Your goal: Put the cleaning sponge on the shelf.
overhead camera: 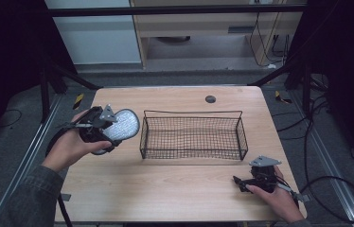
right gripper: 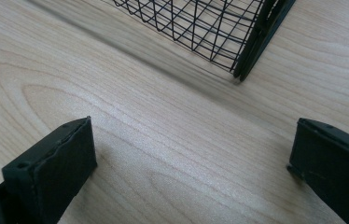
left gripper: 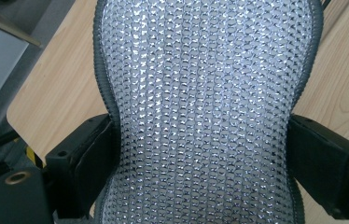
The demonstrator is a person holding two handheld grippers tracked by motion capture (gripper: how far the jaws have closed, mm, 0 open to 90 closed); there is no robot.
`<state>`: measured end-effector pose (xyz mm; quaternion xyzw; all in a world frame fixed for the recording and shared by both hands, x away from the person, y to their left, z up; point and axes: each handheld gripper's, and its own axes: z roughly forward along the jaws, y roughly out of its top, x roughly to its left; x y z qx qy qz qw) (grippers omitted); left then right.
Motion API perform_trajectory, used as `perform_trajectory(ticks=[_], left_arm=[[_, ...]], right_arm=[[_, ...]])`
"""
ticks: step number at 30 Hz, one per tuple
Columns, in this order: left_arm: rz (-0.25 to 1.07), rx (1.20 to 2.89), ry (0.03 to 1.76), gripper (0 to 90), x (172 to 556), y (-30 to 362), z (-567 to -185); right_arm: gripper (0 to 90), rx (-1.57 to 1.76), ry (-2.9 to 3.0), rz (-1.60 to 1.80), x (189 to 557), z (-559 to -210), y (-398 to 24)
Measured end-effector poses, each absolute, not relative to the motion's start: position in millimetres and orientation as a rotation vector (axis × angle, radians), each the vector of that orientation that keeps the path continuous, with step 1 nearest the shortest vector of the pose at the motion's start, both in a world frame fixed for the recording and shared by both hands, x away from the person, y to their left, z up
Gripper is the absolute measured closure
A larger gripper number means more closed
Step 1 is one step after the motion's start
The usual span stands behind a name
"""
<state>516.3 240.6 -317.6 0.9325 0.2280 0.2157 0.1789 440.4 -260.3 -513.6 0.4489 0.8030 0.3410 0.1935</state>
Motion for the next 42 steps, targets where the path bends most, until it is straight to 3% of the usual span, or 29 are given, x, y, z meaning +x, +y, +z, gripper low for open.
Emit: perform_trajectory(ticks=[42], left_arm=[[0.647,2.682,0.434,11.7,564,132,-313]], right_arm=[[0.6,1.278,2.238,0.953,440,-514,-271]])
